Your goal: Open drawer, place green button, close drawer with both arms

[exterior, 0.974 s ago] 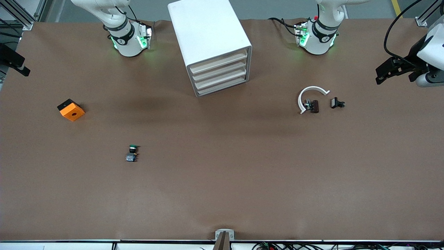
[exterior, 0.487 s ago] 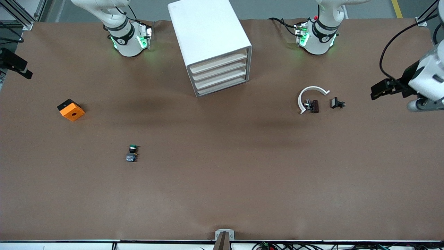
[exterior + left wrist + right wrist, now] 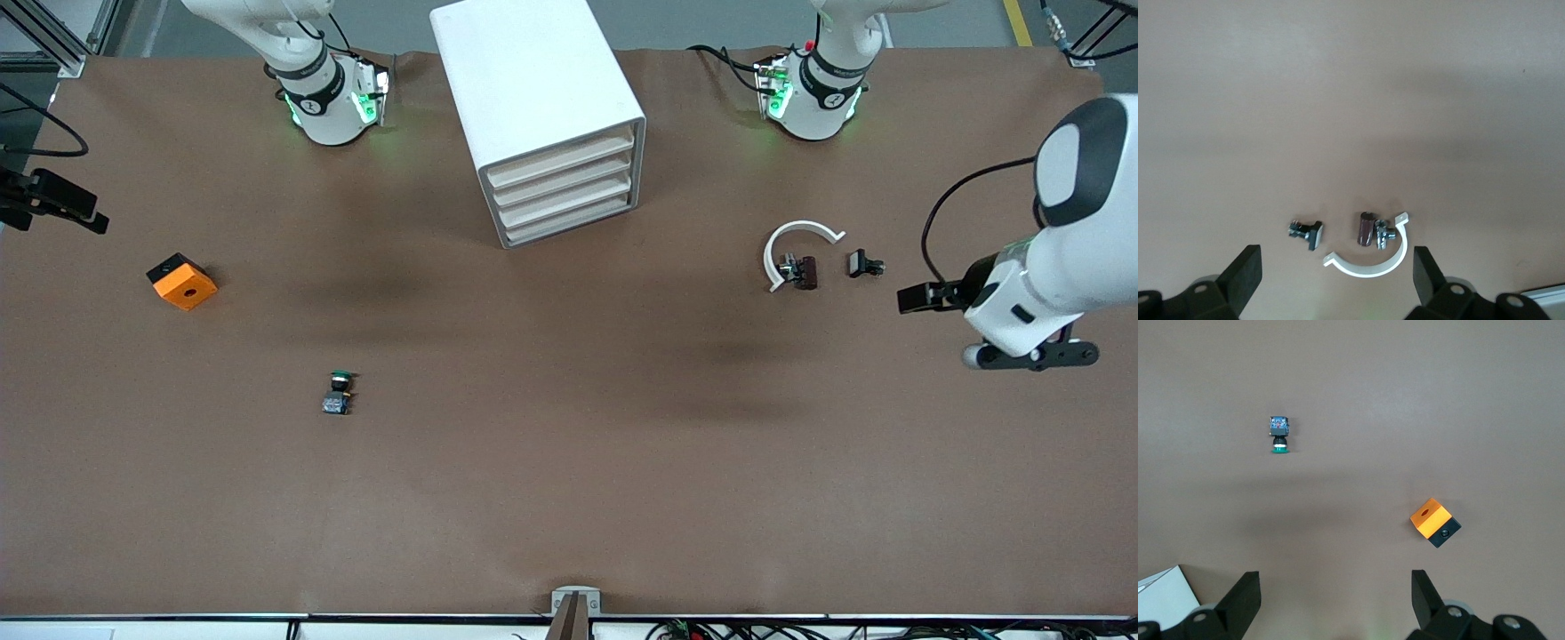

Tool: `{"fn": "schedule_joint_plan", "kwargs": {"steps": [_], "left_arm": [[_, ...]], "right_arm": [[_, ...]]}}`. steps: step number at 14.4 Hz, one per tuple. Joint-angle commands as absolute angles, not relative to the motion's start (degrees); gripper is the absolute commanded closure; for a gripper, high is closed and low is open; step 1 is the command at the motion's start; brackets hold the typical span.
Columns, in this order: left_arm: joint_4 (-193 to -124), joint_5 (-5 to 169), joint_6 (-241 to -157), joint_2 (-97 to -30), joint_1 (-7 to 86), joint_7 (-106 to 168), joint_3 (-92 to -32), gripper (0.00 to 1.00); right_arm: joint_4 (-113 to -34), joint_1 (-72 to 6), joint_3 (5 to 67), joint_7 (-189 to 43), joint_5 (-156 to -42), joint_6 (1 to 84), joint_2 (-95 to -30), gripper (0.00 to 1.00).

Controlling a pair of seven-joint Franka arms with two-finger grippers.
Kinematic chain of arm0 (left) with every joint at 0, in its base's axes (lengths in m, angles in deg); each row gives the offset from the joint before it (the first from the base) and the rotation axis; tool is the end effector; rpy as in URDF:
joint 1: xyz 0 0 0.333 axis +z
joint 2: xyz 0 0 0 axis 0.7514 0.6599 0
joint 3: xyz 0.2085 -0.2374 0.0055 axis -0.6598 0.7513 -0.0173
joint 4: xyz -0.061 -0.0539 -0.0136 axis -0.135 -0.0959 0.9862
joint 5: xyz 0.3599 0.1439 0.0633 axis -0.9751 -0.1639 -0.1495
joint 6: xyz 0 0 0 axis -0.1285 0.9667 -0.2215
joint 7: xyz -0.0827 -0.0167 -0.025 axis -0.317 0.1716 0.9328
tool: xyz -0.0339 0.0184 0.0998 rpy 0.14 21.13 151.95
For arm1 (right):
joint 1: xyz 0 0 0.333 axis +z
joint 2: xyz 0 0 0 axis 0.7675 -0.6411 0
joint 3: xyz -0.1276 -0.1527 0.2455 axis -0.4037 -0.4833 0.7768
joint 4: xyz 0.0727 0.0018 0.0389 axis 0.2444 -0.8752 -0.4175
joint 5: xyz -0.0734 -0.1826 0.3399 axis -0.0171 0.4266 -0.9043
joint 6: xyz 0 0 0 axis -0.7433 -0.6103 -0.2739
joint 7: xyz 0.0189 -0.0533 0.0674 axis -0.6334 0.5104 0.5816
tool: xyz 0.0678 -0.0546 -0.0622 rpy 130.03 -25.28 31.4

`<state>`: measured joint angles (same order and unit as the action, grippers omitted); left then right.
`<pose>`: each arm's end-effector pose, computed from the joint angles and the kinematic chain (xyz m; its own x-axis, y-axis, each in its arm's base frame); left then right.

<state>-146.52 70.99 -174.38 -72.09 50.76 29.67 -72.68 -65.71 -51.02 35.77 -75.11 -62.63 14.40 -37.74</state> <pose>0.6237 -0.0506 0.4699 0.9767 0.0347 -0.2117 0.0307 -0.9993 -0.0221 0.5383 -0.0624 0.6217 0.9966 -0.0648 -0.0507 -0.0655 -0.9978 -0.0128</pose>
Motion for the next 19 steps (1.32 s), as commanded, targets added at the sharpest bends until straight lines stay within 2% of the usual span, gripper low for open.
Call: {"fn": "schedule_joint_plan", "kwargs": {"steps": [1, 4, 6, 12, 15, 19], "left_arm": [[-145.84, 72.21, -175.9, -68.89, 49.95, 25.55, -71.73, 0.0], [-145.93, 72.3, -178.01, -65.03, 45.04, 12.66, -71.73, 0.0], [-145.84, 72.56, -179.5, -62.39, 41.35, 0.55, -71.64, 0.0], [-145.93, 73.71, -186.7, -53.95, 30.62, -26.03, -71.73, 0.0], [-145.58, 74.14, -187.94, -51.75, 27.45, -32.72, -71.73, 0.13], [-145.67, 82.39, -188.56, -50.87, 23.67, -39.31, -71.73, 0.12]], "right_arm": [[-64.56, -51.71, 36.43, -74.33, -62.35, 15.01, -40.17, 0.0], [-63.6, -52.06, 36.34, -74.06, -61.91, 15.1, -44.91, 0.0], [-62.89, -51.45, 36.43, -75.02, -61.73, 15.71, -45.53, 0.0], [-67.36, -46.88, 36.69, -80.09, -64.45, 26.68, -48.61, 0.0], [-72.46, -44.95, 36.69, -84.41, -66.57, 33.54, -49.31, 0.0], [-74.05, -42.22, 36.61, -88.73, -65.96, 40.66, -54.05, 0.0]]}}
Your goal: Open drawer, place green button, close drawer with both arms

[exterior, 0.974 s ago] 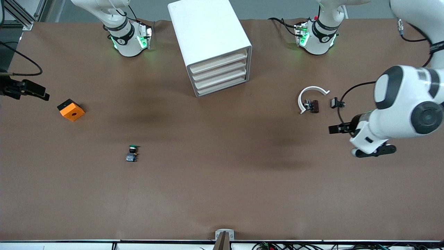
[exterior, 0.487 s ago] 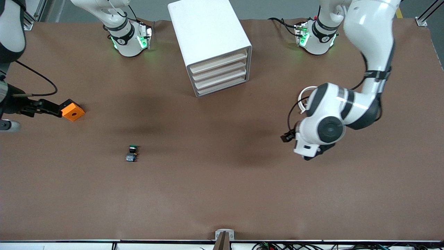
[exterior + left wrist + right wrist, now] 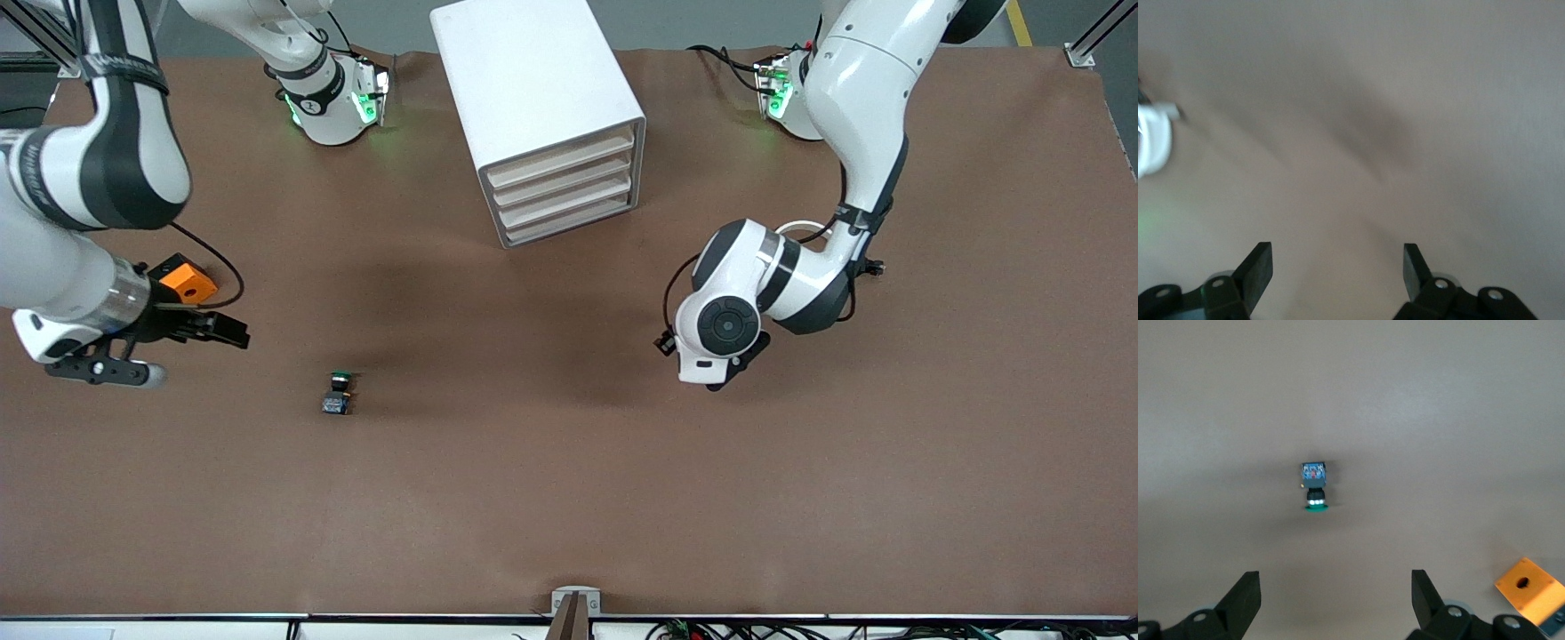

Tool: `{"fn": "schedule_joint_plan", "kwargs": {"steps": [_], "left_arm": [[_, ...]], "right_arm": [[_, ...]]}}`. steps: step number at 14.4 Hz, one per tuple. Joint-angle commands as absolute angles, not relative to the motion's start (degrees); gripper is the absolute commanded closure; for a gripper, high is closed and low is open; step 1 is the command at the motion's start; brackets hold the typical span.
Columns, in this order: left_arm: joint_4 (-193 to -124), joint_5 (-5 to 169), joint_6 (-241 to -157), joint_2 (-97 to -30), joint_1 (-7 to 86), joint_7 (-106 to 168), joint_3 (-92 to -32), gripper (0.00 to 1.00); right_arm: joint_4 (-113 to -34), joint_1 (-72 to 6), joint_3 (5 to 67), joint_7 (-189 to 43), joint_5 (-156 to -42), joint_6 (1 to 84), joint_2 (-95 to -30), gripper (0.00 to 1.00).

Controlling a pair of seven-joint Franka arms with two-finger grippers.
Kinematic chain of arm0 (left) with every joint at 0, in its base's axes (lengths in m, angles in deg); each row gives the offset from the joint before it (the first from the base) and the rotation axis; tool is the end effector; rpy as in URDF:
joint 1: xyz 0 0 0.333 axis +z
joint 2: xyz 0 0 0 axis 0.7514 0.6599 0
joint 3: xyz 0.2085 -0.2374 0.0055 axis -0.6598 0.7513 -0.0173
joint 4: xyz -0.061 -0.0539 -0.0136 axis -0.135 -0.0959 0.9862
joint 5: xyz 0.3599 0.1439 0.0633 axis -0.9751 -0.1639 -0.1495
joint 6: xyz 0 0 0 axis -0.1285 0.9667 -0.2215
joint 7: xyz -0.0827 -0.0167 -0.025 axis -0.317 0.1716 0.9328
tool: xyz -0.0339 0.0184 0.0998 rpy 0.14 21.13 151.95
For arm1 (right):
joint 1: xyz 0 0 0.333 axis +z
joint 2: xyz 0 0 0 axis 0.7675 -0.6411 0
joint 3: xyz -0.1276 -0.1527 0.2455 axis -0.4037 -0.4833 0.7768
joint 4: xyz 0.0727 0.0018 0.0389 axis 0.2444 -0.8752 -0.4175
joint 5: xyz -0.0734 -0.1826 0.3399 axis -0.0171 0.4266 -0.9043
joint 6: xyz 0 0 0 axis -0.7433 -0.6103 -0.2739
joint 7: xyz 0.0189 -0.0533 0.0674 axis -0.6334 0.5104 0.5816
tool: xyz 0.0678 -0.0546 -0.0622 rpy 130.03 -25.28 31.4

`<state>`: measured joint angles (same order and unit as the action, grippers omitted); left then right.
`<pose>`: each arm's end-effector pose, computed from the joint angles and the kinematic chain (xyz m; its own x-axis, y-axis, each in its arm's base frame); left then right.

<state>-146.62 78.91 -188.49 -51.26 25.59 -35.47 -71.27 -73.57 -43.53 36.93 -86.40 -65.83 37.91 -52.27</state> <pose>0.5664 -0.3520 0.2498 0.6632 0.6981 -0.2698 0.6482 -0.7160 -0.2591 0.6230 0.0296 0.4423 0.9906 -0.1320 -0.0368 -0.1333 -0.9904 -0.0356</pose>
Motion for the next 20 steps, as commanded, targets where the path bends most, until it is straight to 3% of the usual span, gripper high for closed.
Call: {"fn": "schedule_joint_plan", "kwargs": {"steps": [1, 12, 17, 20], "left_arm": [[-145.75, 84.06, -188.48, -50.52, 23.05, -42.82, -71.73, 0.1], [-145.58, 99.02, -185.41, -46.47, 18.04, -90.28, -71.73, 0.08], [-146.11, 110.24, -180.14, -42.96, 18.47, -93.57, -71.73, 0.06], [-146.02, 112.37, -179.95, -41.64, 18.21, -93.48, -71.73, 0.1]], "right_arm": [[-74.05, -41.43, 36.52, -89.08, -65.86, 42.33, -55.45, 0.0], [-74.05, -39.85, 36.52, -92.42, -64.81, 58.86, -70.22, 0.0], [-74.05, -38.53, 36.43, -93.22, -64.72, 63.97, -74.36, 0.0], [-74.31, -38.0, 36.43, -93.22, -64.63, 63.88, -75.33, 0.0]]}}
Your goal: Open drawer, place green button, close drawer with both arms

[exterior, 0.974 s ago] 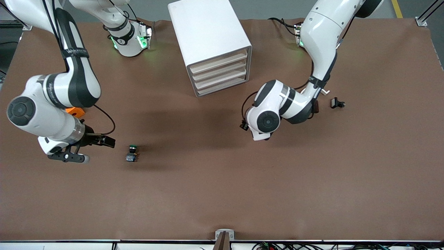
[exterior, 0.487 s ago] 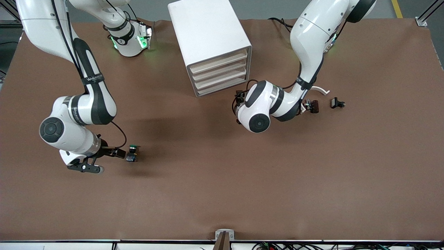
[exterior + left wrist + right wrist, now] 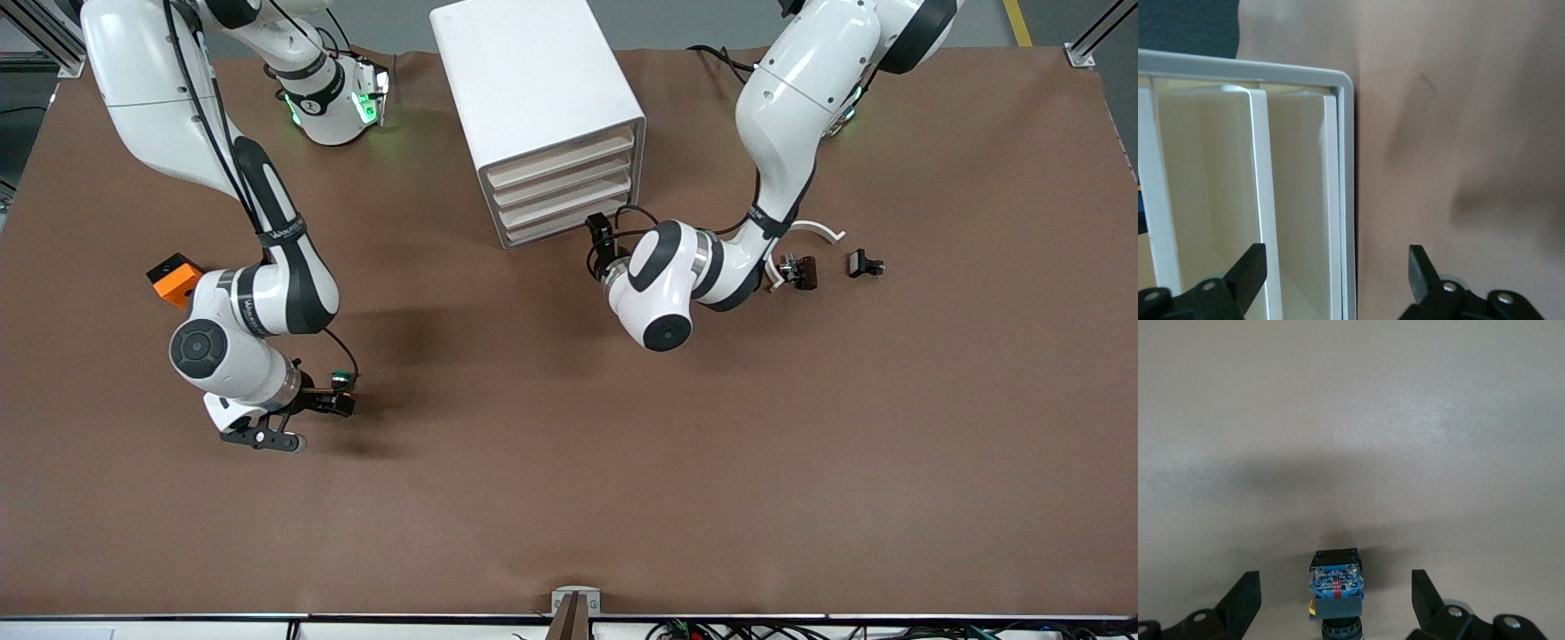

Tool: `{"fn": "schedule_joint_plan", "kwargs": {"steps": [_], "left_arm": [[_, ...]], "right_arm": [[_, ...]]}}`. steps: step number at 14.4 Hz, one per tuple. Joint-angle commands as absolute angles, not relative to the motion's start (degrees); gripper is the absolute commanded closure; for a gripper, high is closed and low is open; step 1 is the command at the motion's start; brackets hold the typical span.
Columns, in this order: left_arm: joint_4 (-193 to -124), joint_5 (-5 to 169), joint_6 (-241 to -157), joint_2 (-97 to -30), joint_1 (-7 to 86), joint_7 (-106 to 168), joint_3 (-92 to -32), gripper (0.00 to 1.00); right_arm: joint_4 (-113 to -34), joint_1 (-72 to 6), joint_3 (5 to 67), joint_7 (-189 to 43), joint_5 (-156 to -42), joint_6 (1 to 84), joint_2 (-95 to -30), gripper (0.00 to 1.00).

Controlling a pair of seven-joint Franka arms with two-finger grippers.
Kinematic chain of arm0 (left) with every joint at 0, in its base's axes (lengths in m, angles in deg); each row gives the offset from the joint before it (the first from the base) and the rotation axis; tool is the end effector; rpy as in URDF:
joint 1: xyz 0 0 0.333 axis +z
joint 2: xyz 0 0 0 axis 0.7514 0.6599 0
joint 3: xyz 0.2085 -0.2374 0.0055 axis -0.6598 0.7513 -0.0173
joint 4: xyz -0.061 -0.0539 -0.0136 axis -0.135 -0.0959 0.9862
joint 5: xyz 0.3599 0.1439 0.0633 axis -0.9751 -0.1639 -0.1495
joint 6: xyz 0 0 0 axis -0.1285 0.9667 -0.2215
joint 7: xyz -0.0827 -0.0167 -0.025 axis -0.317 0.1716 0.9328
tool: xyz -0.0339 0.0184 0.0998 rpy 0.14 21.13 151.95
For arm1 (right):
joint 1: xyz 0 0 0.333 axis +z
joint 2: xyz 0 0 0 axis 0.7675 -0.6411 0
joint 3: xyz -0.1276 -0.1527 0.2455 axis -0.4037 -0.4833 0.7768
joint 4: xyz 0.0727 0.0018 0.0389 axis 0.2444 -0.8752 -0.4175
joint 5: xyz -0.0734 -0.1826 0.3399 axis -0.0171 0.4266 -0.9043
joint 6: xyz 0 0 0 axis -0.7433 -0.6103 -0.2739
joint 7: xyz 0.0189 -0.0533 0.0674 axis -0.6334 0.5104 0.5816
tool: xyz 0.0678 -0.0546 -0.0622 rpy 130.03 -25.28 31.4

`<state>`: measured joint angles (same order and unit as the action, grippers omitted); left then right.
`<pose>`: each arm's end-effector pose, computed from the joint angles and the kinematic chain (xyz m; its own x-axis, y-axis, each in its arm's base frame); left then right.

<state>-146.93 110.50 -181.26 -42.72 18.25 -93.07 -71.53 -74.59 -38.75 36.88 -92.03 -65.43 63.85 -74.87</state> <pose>0.4688 -0.4428 0.1667 -0.3524 0.9359 -0.0026 0.5628 0.2096 -0.7996 0.6617 0.0834 0.2167 0.9883 -0.1521 0.0131 -0.1522 -0.9883 0.0049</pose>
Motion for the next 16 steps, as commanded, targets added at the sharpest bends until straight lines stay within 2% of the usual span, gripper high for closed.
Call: {"fn": "schedule_joint_plan", "kwargs": {"steps": [1, 3, 8, 13, 14, 16], "left_arm": [[-146.02, 113.07, -179.95, -41.03, 18.04, -93.48, -71.73, 0.13], [-145.93, 114.74, -179.86, -40.32, 18.04, -93.39, -71.64, 0.21], [-145.4, 115.72, -176.17, -40.58, 18.13, -93.65, -71.64, 0.24], [-145.49, 117.48, -173.01, -40.32, 18.04, -93.48, -71.03, 0.33], [-145.49, 117.48, -172.48, -40.23, 18.04, -93.39, -70.5, 0.38], [-145.49, 117.48, -172.39, -40.14, 18.04, -93.39, -70.24, 0.51]], "right_arm": [[-74.66, -37.91, 36.34, -93.22, -64.63, 63.97, -75.59, 0.0], [-75.1, -38.0, 36.34, -93.31, -64.63, 63.97, -75.86, 0.0], [-75.46, -38.43, 36.34, -93.39, -64.63, 64.14, -76.65, 0.0], [-75.46, -38.18, 36.34, -95.06, -64.81, 64.23, -77.35, 0.0], [-75.55, -37.91, 36.34, -95.76, -64.72, 64.58, -77.61, 0.0], [-75.55, -37.82, 36.34, -96.21, -64.72, 64.85, -77.79, 0.22]]}}
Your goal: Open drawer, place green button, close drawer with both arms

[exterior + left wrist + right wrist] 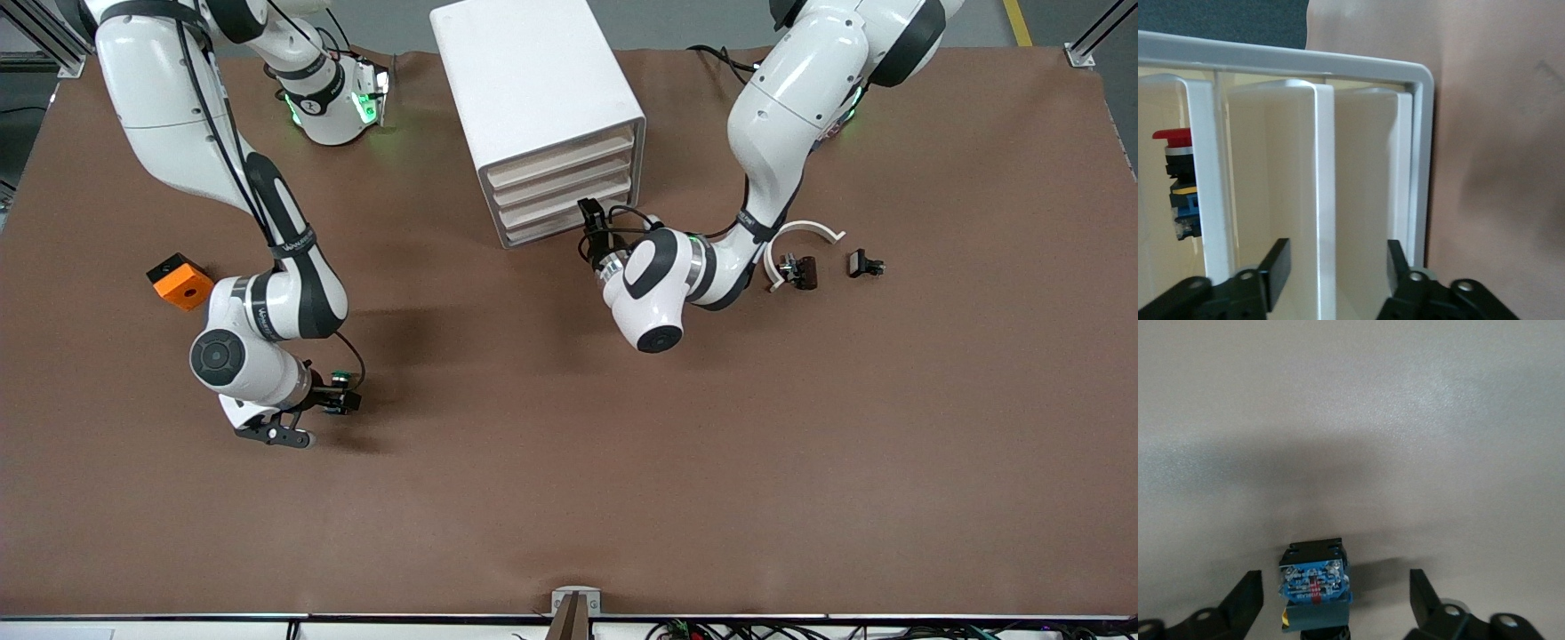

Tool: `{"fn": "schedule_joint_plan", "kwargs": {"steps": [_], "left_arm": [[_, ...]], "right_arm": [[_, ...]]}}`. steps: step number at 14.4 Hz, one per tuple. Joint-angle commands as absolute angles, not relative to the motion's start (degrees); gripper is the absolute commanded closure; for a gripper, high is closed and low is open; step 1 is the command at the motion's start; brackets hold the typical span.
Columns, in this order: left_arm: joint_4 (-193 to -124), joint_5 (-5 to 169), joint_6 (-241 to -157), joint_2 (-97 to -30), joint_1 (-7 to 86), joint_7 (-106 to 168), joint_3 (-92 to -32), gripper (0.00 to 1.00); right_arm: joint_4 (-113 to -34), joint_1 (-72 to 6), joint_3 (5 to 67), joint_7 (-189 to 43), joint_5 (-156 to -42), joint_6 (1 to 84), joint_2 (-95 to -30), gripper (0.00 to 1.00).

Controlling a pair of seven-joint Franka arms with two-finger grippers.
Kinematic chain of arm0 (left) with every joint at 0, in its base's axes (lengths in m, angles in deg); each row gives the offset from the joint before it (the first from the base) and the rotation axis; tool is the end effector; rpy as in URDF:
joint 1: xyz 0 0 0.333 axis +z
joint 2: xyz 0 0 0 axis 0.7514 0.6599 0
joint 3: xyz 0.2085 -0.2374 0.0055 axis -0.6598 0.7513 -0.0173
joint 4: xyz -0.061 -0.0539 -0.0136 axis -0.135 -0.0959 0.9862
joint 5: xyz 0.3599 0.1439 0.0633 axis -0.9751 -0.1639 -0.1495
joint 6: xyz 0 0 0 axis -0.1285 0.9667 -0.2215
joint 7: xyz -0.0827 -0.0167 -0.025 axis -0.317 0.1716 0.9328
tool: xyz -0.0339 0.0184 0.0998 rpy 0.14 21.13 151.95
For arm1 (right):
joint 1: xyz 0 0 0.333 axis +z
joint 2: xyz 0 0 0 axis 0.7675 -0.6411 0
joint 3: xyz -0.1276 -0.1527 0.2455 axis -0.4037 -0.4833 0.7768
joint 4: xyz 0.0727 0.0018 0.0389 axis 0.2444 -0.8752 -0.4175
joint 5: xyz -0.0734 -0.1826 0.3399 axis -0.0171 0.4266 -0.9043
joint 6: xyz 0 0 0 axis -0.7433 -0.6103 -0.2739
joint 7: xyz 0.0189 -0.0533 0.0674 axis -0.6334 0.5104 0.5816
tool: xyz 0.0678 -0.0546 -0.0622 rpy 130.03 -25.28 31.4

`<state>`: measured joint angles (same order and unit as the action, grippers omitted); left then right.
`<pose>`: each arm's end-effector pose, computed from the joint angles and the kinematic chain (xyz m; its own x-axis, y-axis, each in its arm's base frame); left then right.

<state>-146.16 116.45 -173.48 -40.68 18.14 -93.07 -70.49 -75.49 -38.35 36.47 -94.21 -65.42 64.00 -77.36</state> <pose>0.4412 -0.4556 0.1602 -0.3373 0.9412 0.0188 0.4022 0.1622 -0.9011 0.6512 0.0815 0.1821 0.9812 -0.1892 -0.0376 -0.1882 -0.9817 0.0294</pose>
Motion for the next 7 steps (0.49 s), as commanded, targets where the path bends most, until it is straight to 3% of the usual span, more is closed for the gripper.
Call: {"fn": "schedule_joint_plan", "kwargs": {"steps": [1, 3, 4, 7], "left_arm": [[-145.49, 117.48, -172.48, -40.14, 17.95, -93.3, -70.15, 0.53], [-145.49, 117.56, -172.48, -39.7, 17.08, -92.95, -70.15, 0.54], [-145.49, 117.56, -172.39, -39.61, 16.72, -92.95, -70.15, 0.54], [-145.58, 117.74, -172.48, -38.82, 16.02, -92.95, -70.15, 0.55]], "right_arm": [[-75.55, -37.65, 36.34, -96.21, -64.72, 64.85, -77.79, 0.43], [-75.55, -37.65, 36.34, -96.21, -64.72, 64.76, -77.79, 0.9], [-75.46, -37.65, 36.34, -96.21, -64.72, 64.58, -77.79, 1.0], [-75.37, -37.73, 36.34, -96.38, -64.72, 64.32, -77.53, 1.0]]}}
